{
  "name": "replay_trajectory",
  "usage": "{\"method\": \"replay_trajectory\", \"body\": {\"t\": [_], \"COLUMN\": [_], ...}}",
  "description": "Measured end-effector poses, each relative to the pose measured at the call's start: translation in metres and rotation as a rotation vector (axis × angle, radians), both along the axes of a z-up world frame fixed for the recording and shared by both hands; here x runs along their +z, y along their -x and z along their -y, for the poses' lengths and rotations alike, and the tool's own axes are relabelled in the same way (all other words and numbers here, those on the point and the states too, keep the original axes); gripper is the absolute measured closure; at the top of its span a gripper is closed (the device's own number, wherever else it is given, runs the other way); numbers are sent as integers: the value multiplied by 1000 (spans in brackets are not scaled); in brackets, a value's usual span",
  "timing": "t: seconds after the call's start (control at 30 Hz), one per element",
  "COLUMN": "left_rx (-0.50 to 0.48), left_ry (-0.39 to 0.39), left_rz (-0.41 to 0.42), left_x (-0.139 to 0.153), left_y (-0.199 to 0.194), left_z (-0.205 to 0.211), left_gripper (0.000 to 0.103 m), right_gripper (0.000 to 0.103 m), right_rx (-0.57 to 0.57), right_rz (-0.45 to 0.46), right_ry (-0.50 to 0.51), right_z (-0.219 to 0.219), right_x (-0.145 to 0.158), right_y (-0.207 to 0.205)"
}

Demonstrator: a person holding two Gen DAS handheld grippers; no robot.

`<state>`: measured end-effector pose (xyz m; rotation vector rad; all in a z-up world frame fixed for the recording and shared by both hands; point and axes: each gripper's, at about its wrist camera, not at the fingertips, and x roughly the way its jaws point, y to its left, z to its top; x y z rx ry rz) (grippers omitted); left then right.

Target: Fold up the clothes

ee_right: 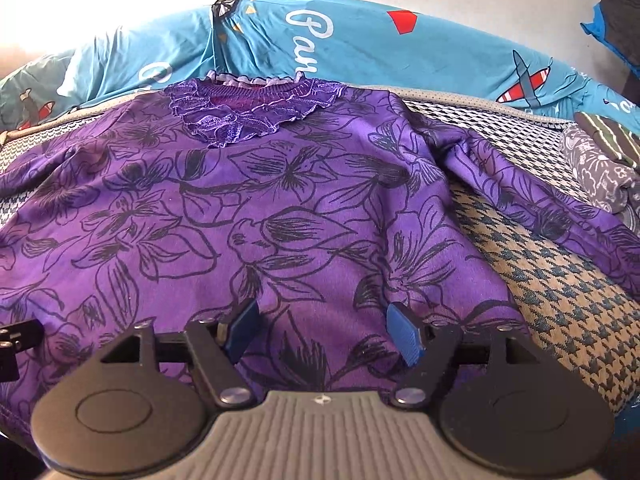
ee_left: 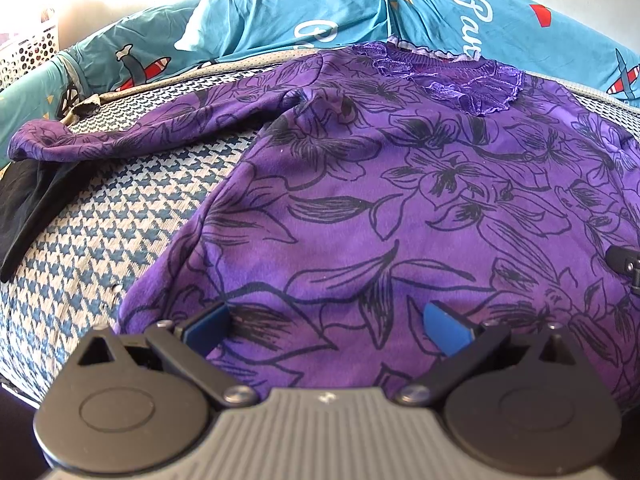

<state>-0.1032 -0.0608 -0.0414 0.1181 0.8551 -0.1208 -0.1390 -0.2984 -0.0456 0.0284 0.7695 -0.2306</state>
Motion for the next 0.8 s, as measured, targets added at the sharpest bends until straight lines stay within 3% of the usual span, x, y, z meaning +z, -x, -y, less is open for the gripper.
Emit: {"method": "replay_trajectory", "body": {"t": [0.8], "left_rx": [6], "left_ry": [-1], "left_rz": [-9], "left_x": [0], "left_y": [0], "left_z": [0], "left_gripper": [0], "right_gripper": [27], "right_rx": [-19], "right_rz": [2], "right_ry": [5], "right_z": [-3], "right_x": [-1], "right_y": [14]}}
